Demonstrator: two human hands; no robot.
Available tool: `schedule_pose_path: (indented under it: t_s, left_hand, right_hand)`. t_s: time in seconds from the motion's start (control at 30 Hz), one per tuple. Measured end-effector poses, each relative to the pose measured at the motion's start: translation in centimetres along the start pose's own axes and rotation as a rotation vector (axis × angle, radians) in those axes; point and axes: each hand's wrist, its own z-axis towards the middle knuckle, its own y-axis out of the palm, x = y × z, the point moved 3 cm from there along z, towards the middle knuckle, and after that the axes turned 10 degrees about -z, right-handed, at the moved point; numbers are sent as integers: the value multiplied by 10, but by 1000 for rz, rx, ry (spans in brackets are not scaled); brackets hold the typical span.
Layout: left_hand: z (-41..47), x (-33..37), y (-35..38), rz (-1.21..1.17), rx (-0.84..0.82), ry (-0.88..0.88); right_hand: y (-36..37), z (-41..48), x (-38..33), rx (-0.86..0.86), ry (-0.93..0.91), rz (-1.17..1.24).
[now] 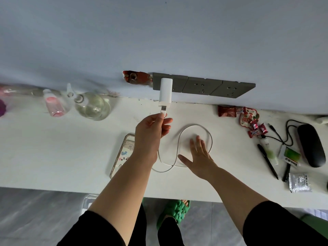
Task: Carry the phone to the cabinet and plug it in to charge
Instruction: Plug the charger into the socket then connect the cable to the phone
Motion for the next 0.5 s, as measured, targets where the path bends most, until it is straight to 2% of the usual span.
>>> schedule_pose_path:
  t_s: [0.5]
  left_hand:
    - [6, 9, 5, -39, -24, 19]
  right_hand:
    - [1, -2, 0, 13, -2, -31]
